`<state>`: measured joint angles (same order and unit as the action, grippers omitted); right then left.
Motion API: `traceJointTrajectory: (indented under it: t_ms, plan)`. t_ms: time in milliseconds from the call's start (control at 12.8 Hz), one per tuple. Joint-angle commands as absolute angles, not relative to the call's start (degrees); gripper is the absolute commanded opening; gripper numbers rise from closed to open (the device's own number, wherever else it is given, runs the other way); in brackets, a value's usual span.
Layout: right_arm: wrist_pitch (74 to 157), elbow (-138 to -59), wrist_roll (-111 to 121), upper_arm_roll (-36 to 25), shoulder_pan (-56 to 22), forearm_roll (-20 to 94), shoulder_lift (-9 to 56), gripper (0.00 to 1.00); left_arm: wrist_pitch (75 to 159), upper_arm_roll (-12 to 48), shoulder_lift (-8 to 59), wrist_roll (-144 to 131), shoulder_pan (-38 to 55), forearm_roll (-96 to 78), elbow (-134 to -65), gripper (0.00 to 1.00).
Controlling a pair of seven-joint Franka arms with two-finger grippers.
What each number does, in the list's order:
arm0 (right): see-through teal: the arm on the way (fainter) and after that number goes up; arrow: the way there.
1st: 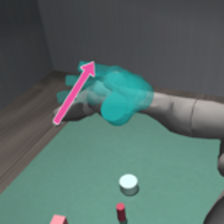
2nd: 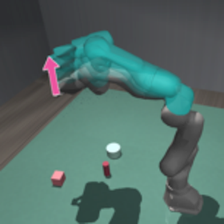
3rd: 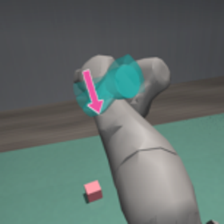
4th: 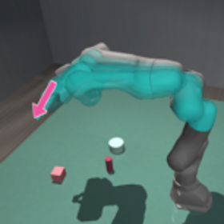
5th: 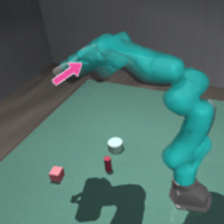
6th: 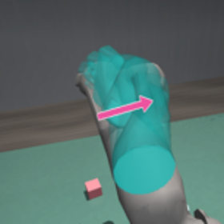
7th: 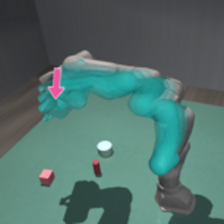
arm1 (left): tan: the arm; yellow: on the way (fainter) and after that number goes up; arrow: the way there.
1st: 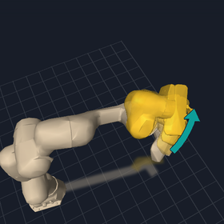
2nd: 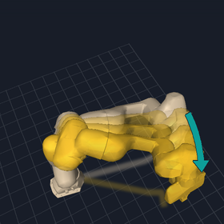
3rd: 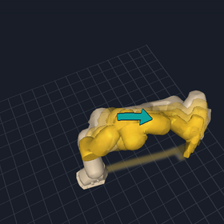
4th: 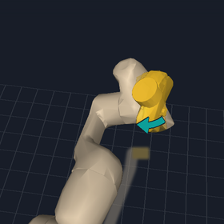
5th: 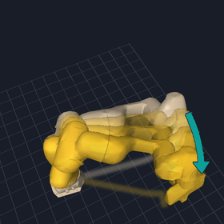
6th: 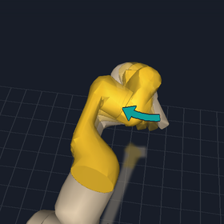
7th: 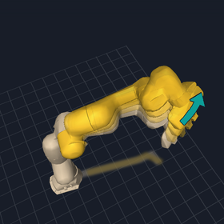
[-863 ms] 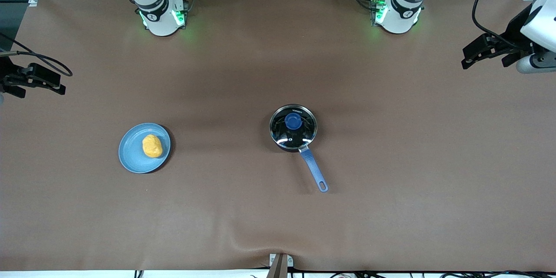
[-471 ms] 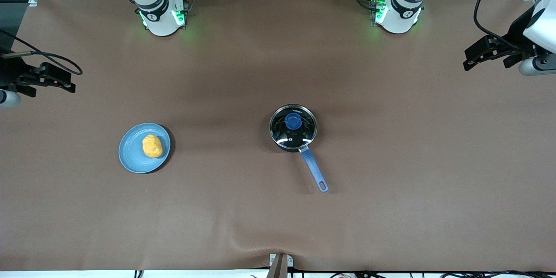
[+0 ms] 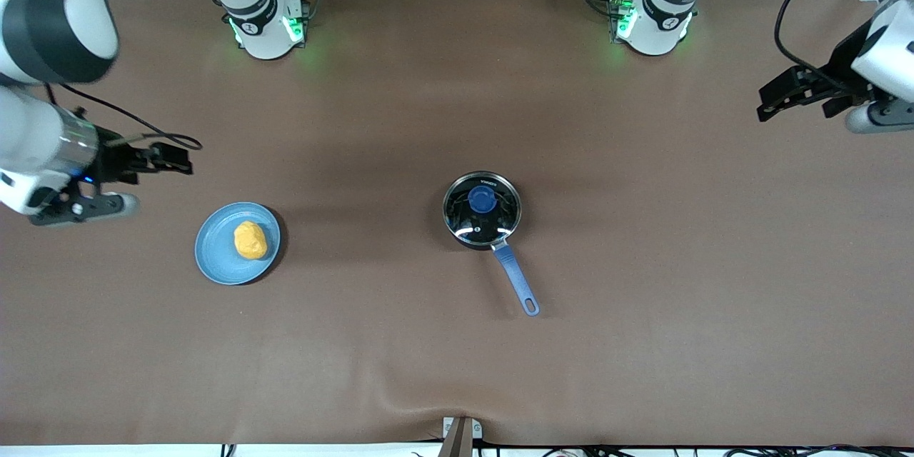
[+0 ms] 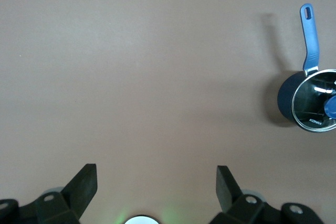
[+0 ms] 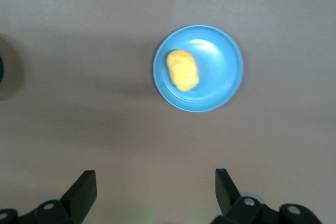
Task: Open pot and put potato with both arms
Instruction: 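Reach the right gripper to the potato while the left gripper approaches the pot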
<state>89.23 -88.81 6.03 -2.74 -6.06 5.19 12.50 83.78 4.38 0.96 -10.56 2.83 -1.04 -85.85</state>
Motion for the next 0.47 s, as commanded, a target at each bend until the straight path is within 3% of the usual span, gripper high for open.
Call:
traceJointTrajectory:
  t_ms: [0,392]
  plan:
    - [94.29,-93.77,11.04,-3.08,-7.81,6.77,13.09,1.0,86.9,5.88,5.52,-13.52,3.25,-2.11,-84.46,1.0]
    - [101.23,-94.57,25.72,-3.08,-7.21,7.03,20.2,1.0,96.66,13.87,14.13,-19.4,4.3,-2.11,-84.55,1.0]
